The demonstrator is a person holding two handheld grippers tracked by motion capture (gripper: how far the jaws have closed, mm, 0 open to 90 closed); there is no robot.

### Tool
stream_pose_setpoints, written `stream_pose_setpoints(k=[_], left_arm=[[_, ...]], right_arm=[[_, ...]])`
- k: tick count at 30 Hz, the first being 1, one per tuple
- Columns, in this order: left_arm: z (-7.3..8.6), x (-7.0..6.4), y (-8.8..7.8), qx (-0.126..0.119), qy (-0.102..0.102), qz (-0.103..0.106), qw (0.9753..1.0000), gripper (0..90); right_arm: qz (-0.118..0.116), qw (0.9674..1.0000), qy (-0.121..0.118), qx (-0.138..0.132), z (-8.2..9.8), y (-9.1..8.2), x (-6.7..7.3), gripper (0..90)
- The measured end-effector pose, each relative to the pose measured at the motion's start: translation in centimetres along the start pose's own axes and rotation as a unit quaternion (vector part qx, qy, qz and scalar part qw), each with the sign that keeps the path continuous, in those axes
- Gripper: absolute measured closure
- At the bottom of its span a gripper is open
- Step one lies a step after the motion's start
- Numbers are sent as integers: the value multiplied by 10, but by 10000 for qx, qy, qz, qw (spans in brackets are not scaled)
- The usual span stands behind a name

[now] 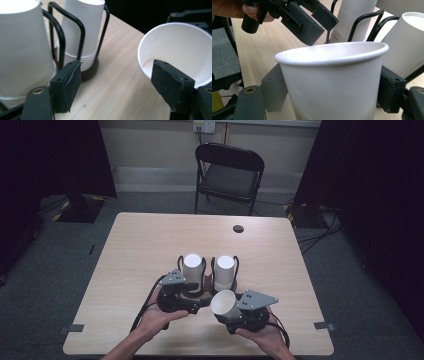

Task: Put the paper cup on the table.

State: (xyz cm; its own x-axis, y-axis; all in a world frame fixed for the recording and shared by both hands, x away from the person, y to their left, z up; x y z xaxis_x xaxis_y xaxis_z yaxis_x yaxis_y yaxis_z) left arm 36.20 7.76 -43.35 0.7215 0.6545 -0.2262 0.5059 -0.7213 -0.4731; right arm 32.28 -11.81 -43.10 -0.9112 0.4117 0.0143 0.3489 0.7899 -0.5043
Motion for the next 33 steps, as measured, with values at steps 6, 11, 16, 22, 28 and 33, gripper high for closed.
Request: stream_pose_setpoints(k=[6,11,16,22,28,33], left_arm=[[5,5,-5,77,-11,-83,9999,188],[8,9,-8,158,37,-181,9997,179],[11,17,-15,134,-38,-292,9995,179],[20,25,-22,217,-14,-410,9989,179],[27,34,-25,223,5,-587,9980,178],[31,42,-29,205,71,-802,9965,177]], right_arm=[[62,9999,100,-61,2,-3,-5,239],[128,9997,164,-93,3,-6,-10,239],[171,9994,273,-137,4,-7,-14,239],[203,9988,392,-230,5,-11,-19,240],[309,9974,558,-331,6,-17,-28,241],[474,9958,665,-414,8,-24,-35,241]])
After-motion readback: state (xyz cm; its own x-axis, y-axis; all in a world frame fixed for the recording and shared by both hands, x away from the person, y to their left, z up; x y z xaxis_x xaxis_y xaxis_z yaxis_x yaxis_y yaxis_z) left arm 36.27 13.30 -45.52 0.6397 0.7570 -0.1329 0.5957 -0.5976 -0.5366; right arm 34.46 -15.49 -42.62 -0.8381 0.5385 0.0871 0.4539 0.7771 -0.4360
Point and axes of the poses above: each handheld gripper's, and its own axes: y roughly forward along the jaws, z roughly out of its underside, x roughly to its left, the point moved 4 cm from there along y, roughly forward along the jaws, and after that the axes turned 9 degrees about -z, right-handed, at the moved point
